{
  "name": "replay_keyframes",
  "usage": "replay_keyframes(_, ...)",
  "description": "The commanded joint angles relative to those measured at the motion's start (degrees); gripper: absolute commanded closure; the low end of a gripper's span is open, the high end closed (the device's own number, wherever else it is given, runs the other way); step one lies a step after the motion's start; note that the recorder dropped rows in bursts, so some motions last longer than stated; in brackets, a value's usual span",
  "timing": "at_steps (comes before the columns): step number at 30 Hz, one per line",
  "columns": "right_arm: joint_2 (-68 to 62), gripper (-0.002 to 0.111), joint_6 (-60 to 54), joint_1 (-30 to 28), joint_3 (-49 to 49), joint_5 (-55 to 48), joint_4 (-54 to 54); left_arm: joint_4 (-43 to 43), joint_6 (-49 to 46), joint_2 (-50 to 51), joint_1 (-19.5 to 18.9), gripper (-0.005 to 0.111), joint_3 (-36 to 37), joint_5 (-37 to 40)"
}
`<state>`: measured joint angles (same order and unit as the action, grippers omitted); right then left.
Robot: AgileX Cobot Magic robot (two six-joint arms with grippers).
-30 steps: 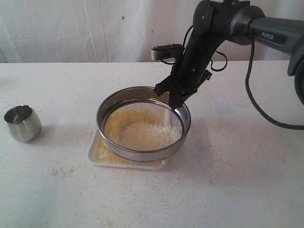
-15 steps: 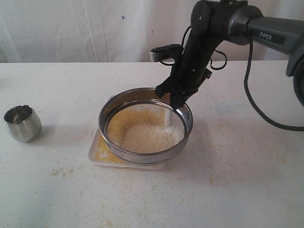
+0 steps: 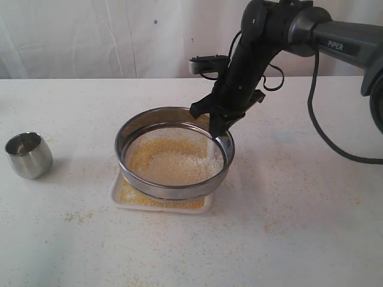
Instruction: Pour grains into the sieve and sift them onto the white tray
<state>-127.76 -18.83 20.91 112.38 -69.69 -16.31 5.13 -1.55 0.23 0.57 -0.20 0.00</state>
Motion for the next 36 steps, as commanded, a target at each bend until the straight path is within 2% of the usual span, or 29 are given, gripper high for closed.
replay_keyframes(1, -0.52, 0.108, 1.82, -2.6, 6.46, 0.03, 0.37, 0.32, 0.01, -0.23, 0.21, 0.107, 0.2, -0.36)
replay_keyframes(4, -2.96, 0.108, 3.6, -2.56, 9.39, -0.27, -0.14, 0.32, 0.01, -0.23, 0.21, 0.107, 0.2, -0.36)
replay_keyframes(6, -2.31, 0.108, 4.09, 0.13, 6.34, -0.27, 1.53, 0.32, 0.01, -0.23, 0.21, 0.107, 0.2, -0.36)
replay_keyframes(8, -1.01, 0.108, -3.88, 4.01, 2.66, -0.27, 2.32, 0.32, 0.01, -0.23, 0.21, 0.107, 0.2, -0.36)
replay_keyframes(10, -1.41, 0.108, -9.31, 5.35, 2.41, -0.27, 3.31, 0.32, 0.01, -0.23, 0.21, 0.107, 0.2, -0.36)
replay_keyframes(12, -2.79, 0.108, -7.34, 5.0, 4.49, 0.51, 7.02, 0.32, 0.01, -0.23, 0.21, 0.107, 0.2, -0.36)
replay_keyframes(16, -3.11, 0.108, 9.82, 2.37, 7.68, 0.04, 26.76, 0.32, 0.01, -0.23, 0.21, 0.107, 0.2, -0.36)
replay_keyframes(18, -2.45, 0.108, 8.51, 1.49, 7.68, -0.27, 23.29, 0.32, 0.01, -0.23, 0.21, 0.107, 0.2, -0.36)
replay_keyframes(20, -2.16, 0.108, 5.67, 1.06, 7.68, -0.27, 11.22, 0.32, 0.01, -0.23, 0.21, 0.107, 0.2, -0.36)
replay_keyframes(22, -2.16, 0.108, -3.63, 1.06, 7.68, -0.27, -1.7, 0.32, 0.01, -0.23, 0.21, 0.107, 0.2, -0.36)
replay_keyframes(23, -2.16, 0.108, -7.82, 1.06, 7.68, -0.27, -4.68, 0.32, 0.01, -0.23, 0.21, 0.107, 0.2, -0.36)
replay_keyframes(25, -1.87, 0.108, -7.43, 1.06, 7.68, -0.27, -1.73, 0.32, 0.01, -0.23, 0.21, 0.107, 0.2, -0.36)
replay_keyframes(28, -1.5, 0.108, 3.77, 0.68, 7.68, 1.56, 3.73, 0.32, 0.01, -0.23, 0.21, 0.107, 0.2, -0.36)
replay_keyframes(29, -1.5, 0.108, 4.32, 0.58, 7.68, 0.7, 0.03, 0.32, 0.01, -0.23, 0.21, 0.107, 0.2, -0.36)
replay_keyframes(32, -1.63, 0.108, -11.03, 0.91, 6.75, -0.27, -15.83, 0.32, 0.01, -0.23, 0.21, 0.107, 0.2, -0.36)
replay_keyframes(34, -1.44, 0.108, -11.73, 1.01, 6.77, -0.27, -9.52, 0.32, 0.01, -0.23, 0.21, 0.107, 0.2, -0.36)
replay_keyframes(36, -1.34, 0.108, 0.77, 0.88, 6.88, 3.39, 5.94, 0.32, 0.01, -0.23, 0.21, 0.107, 0.2, -0.36)
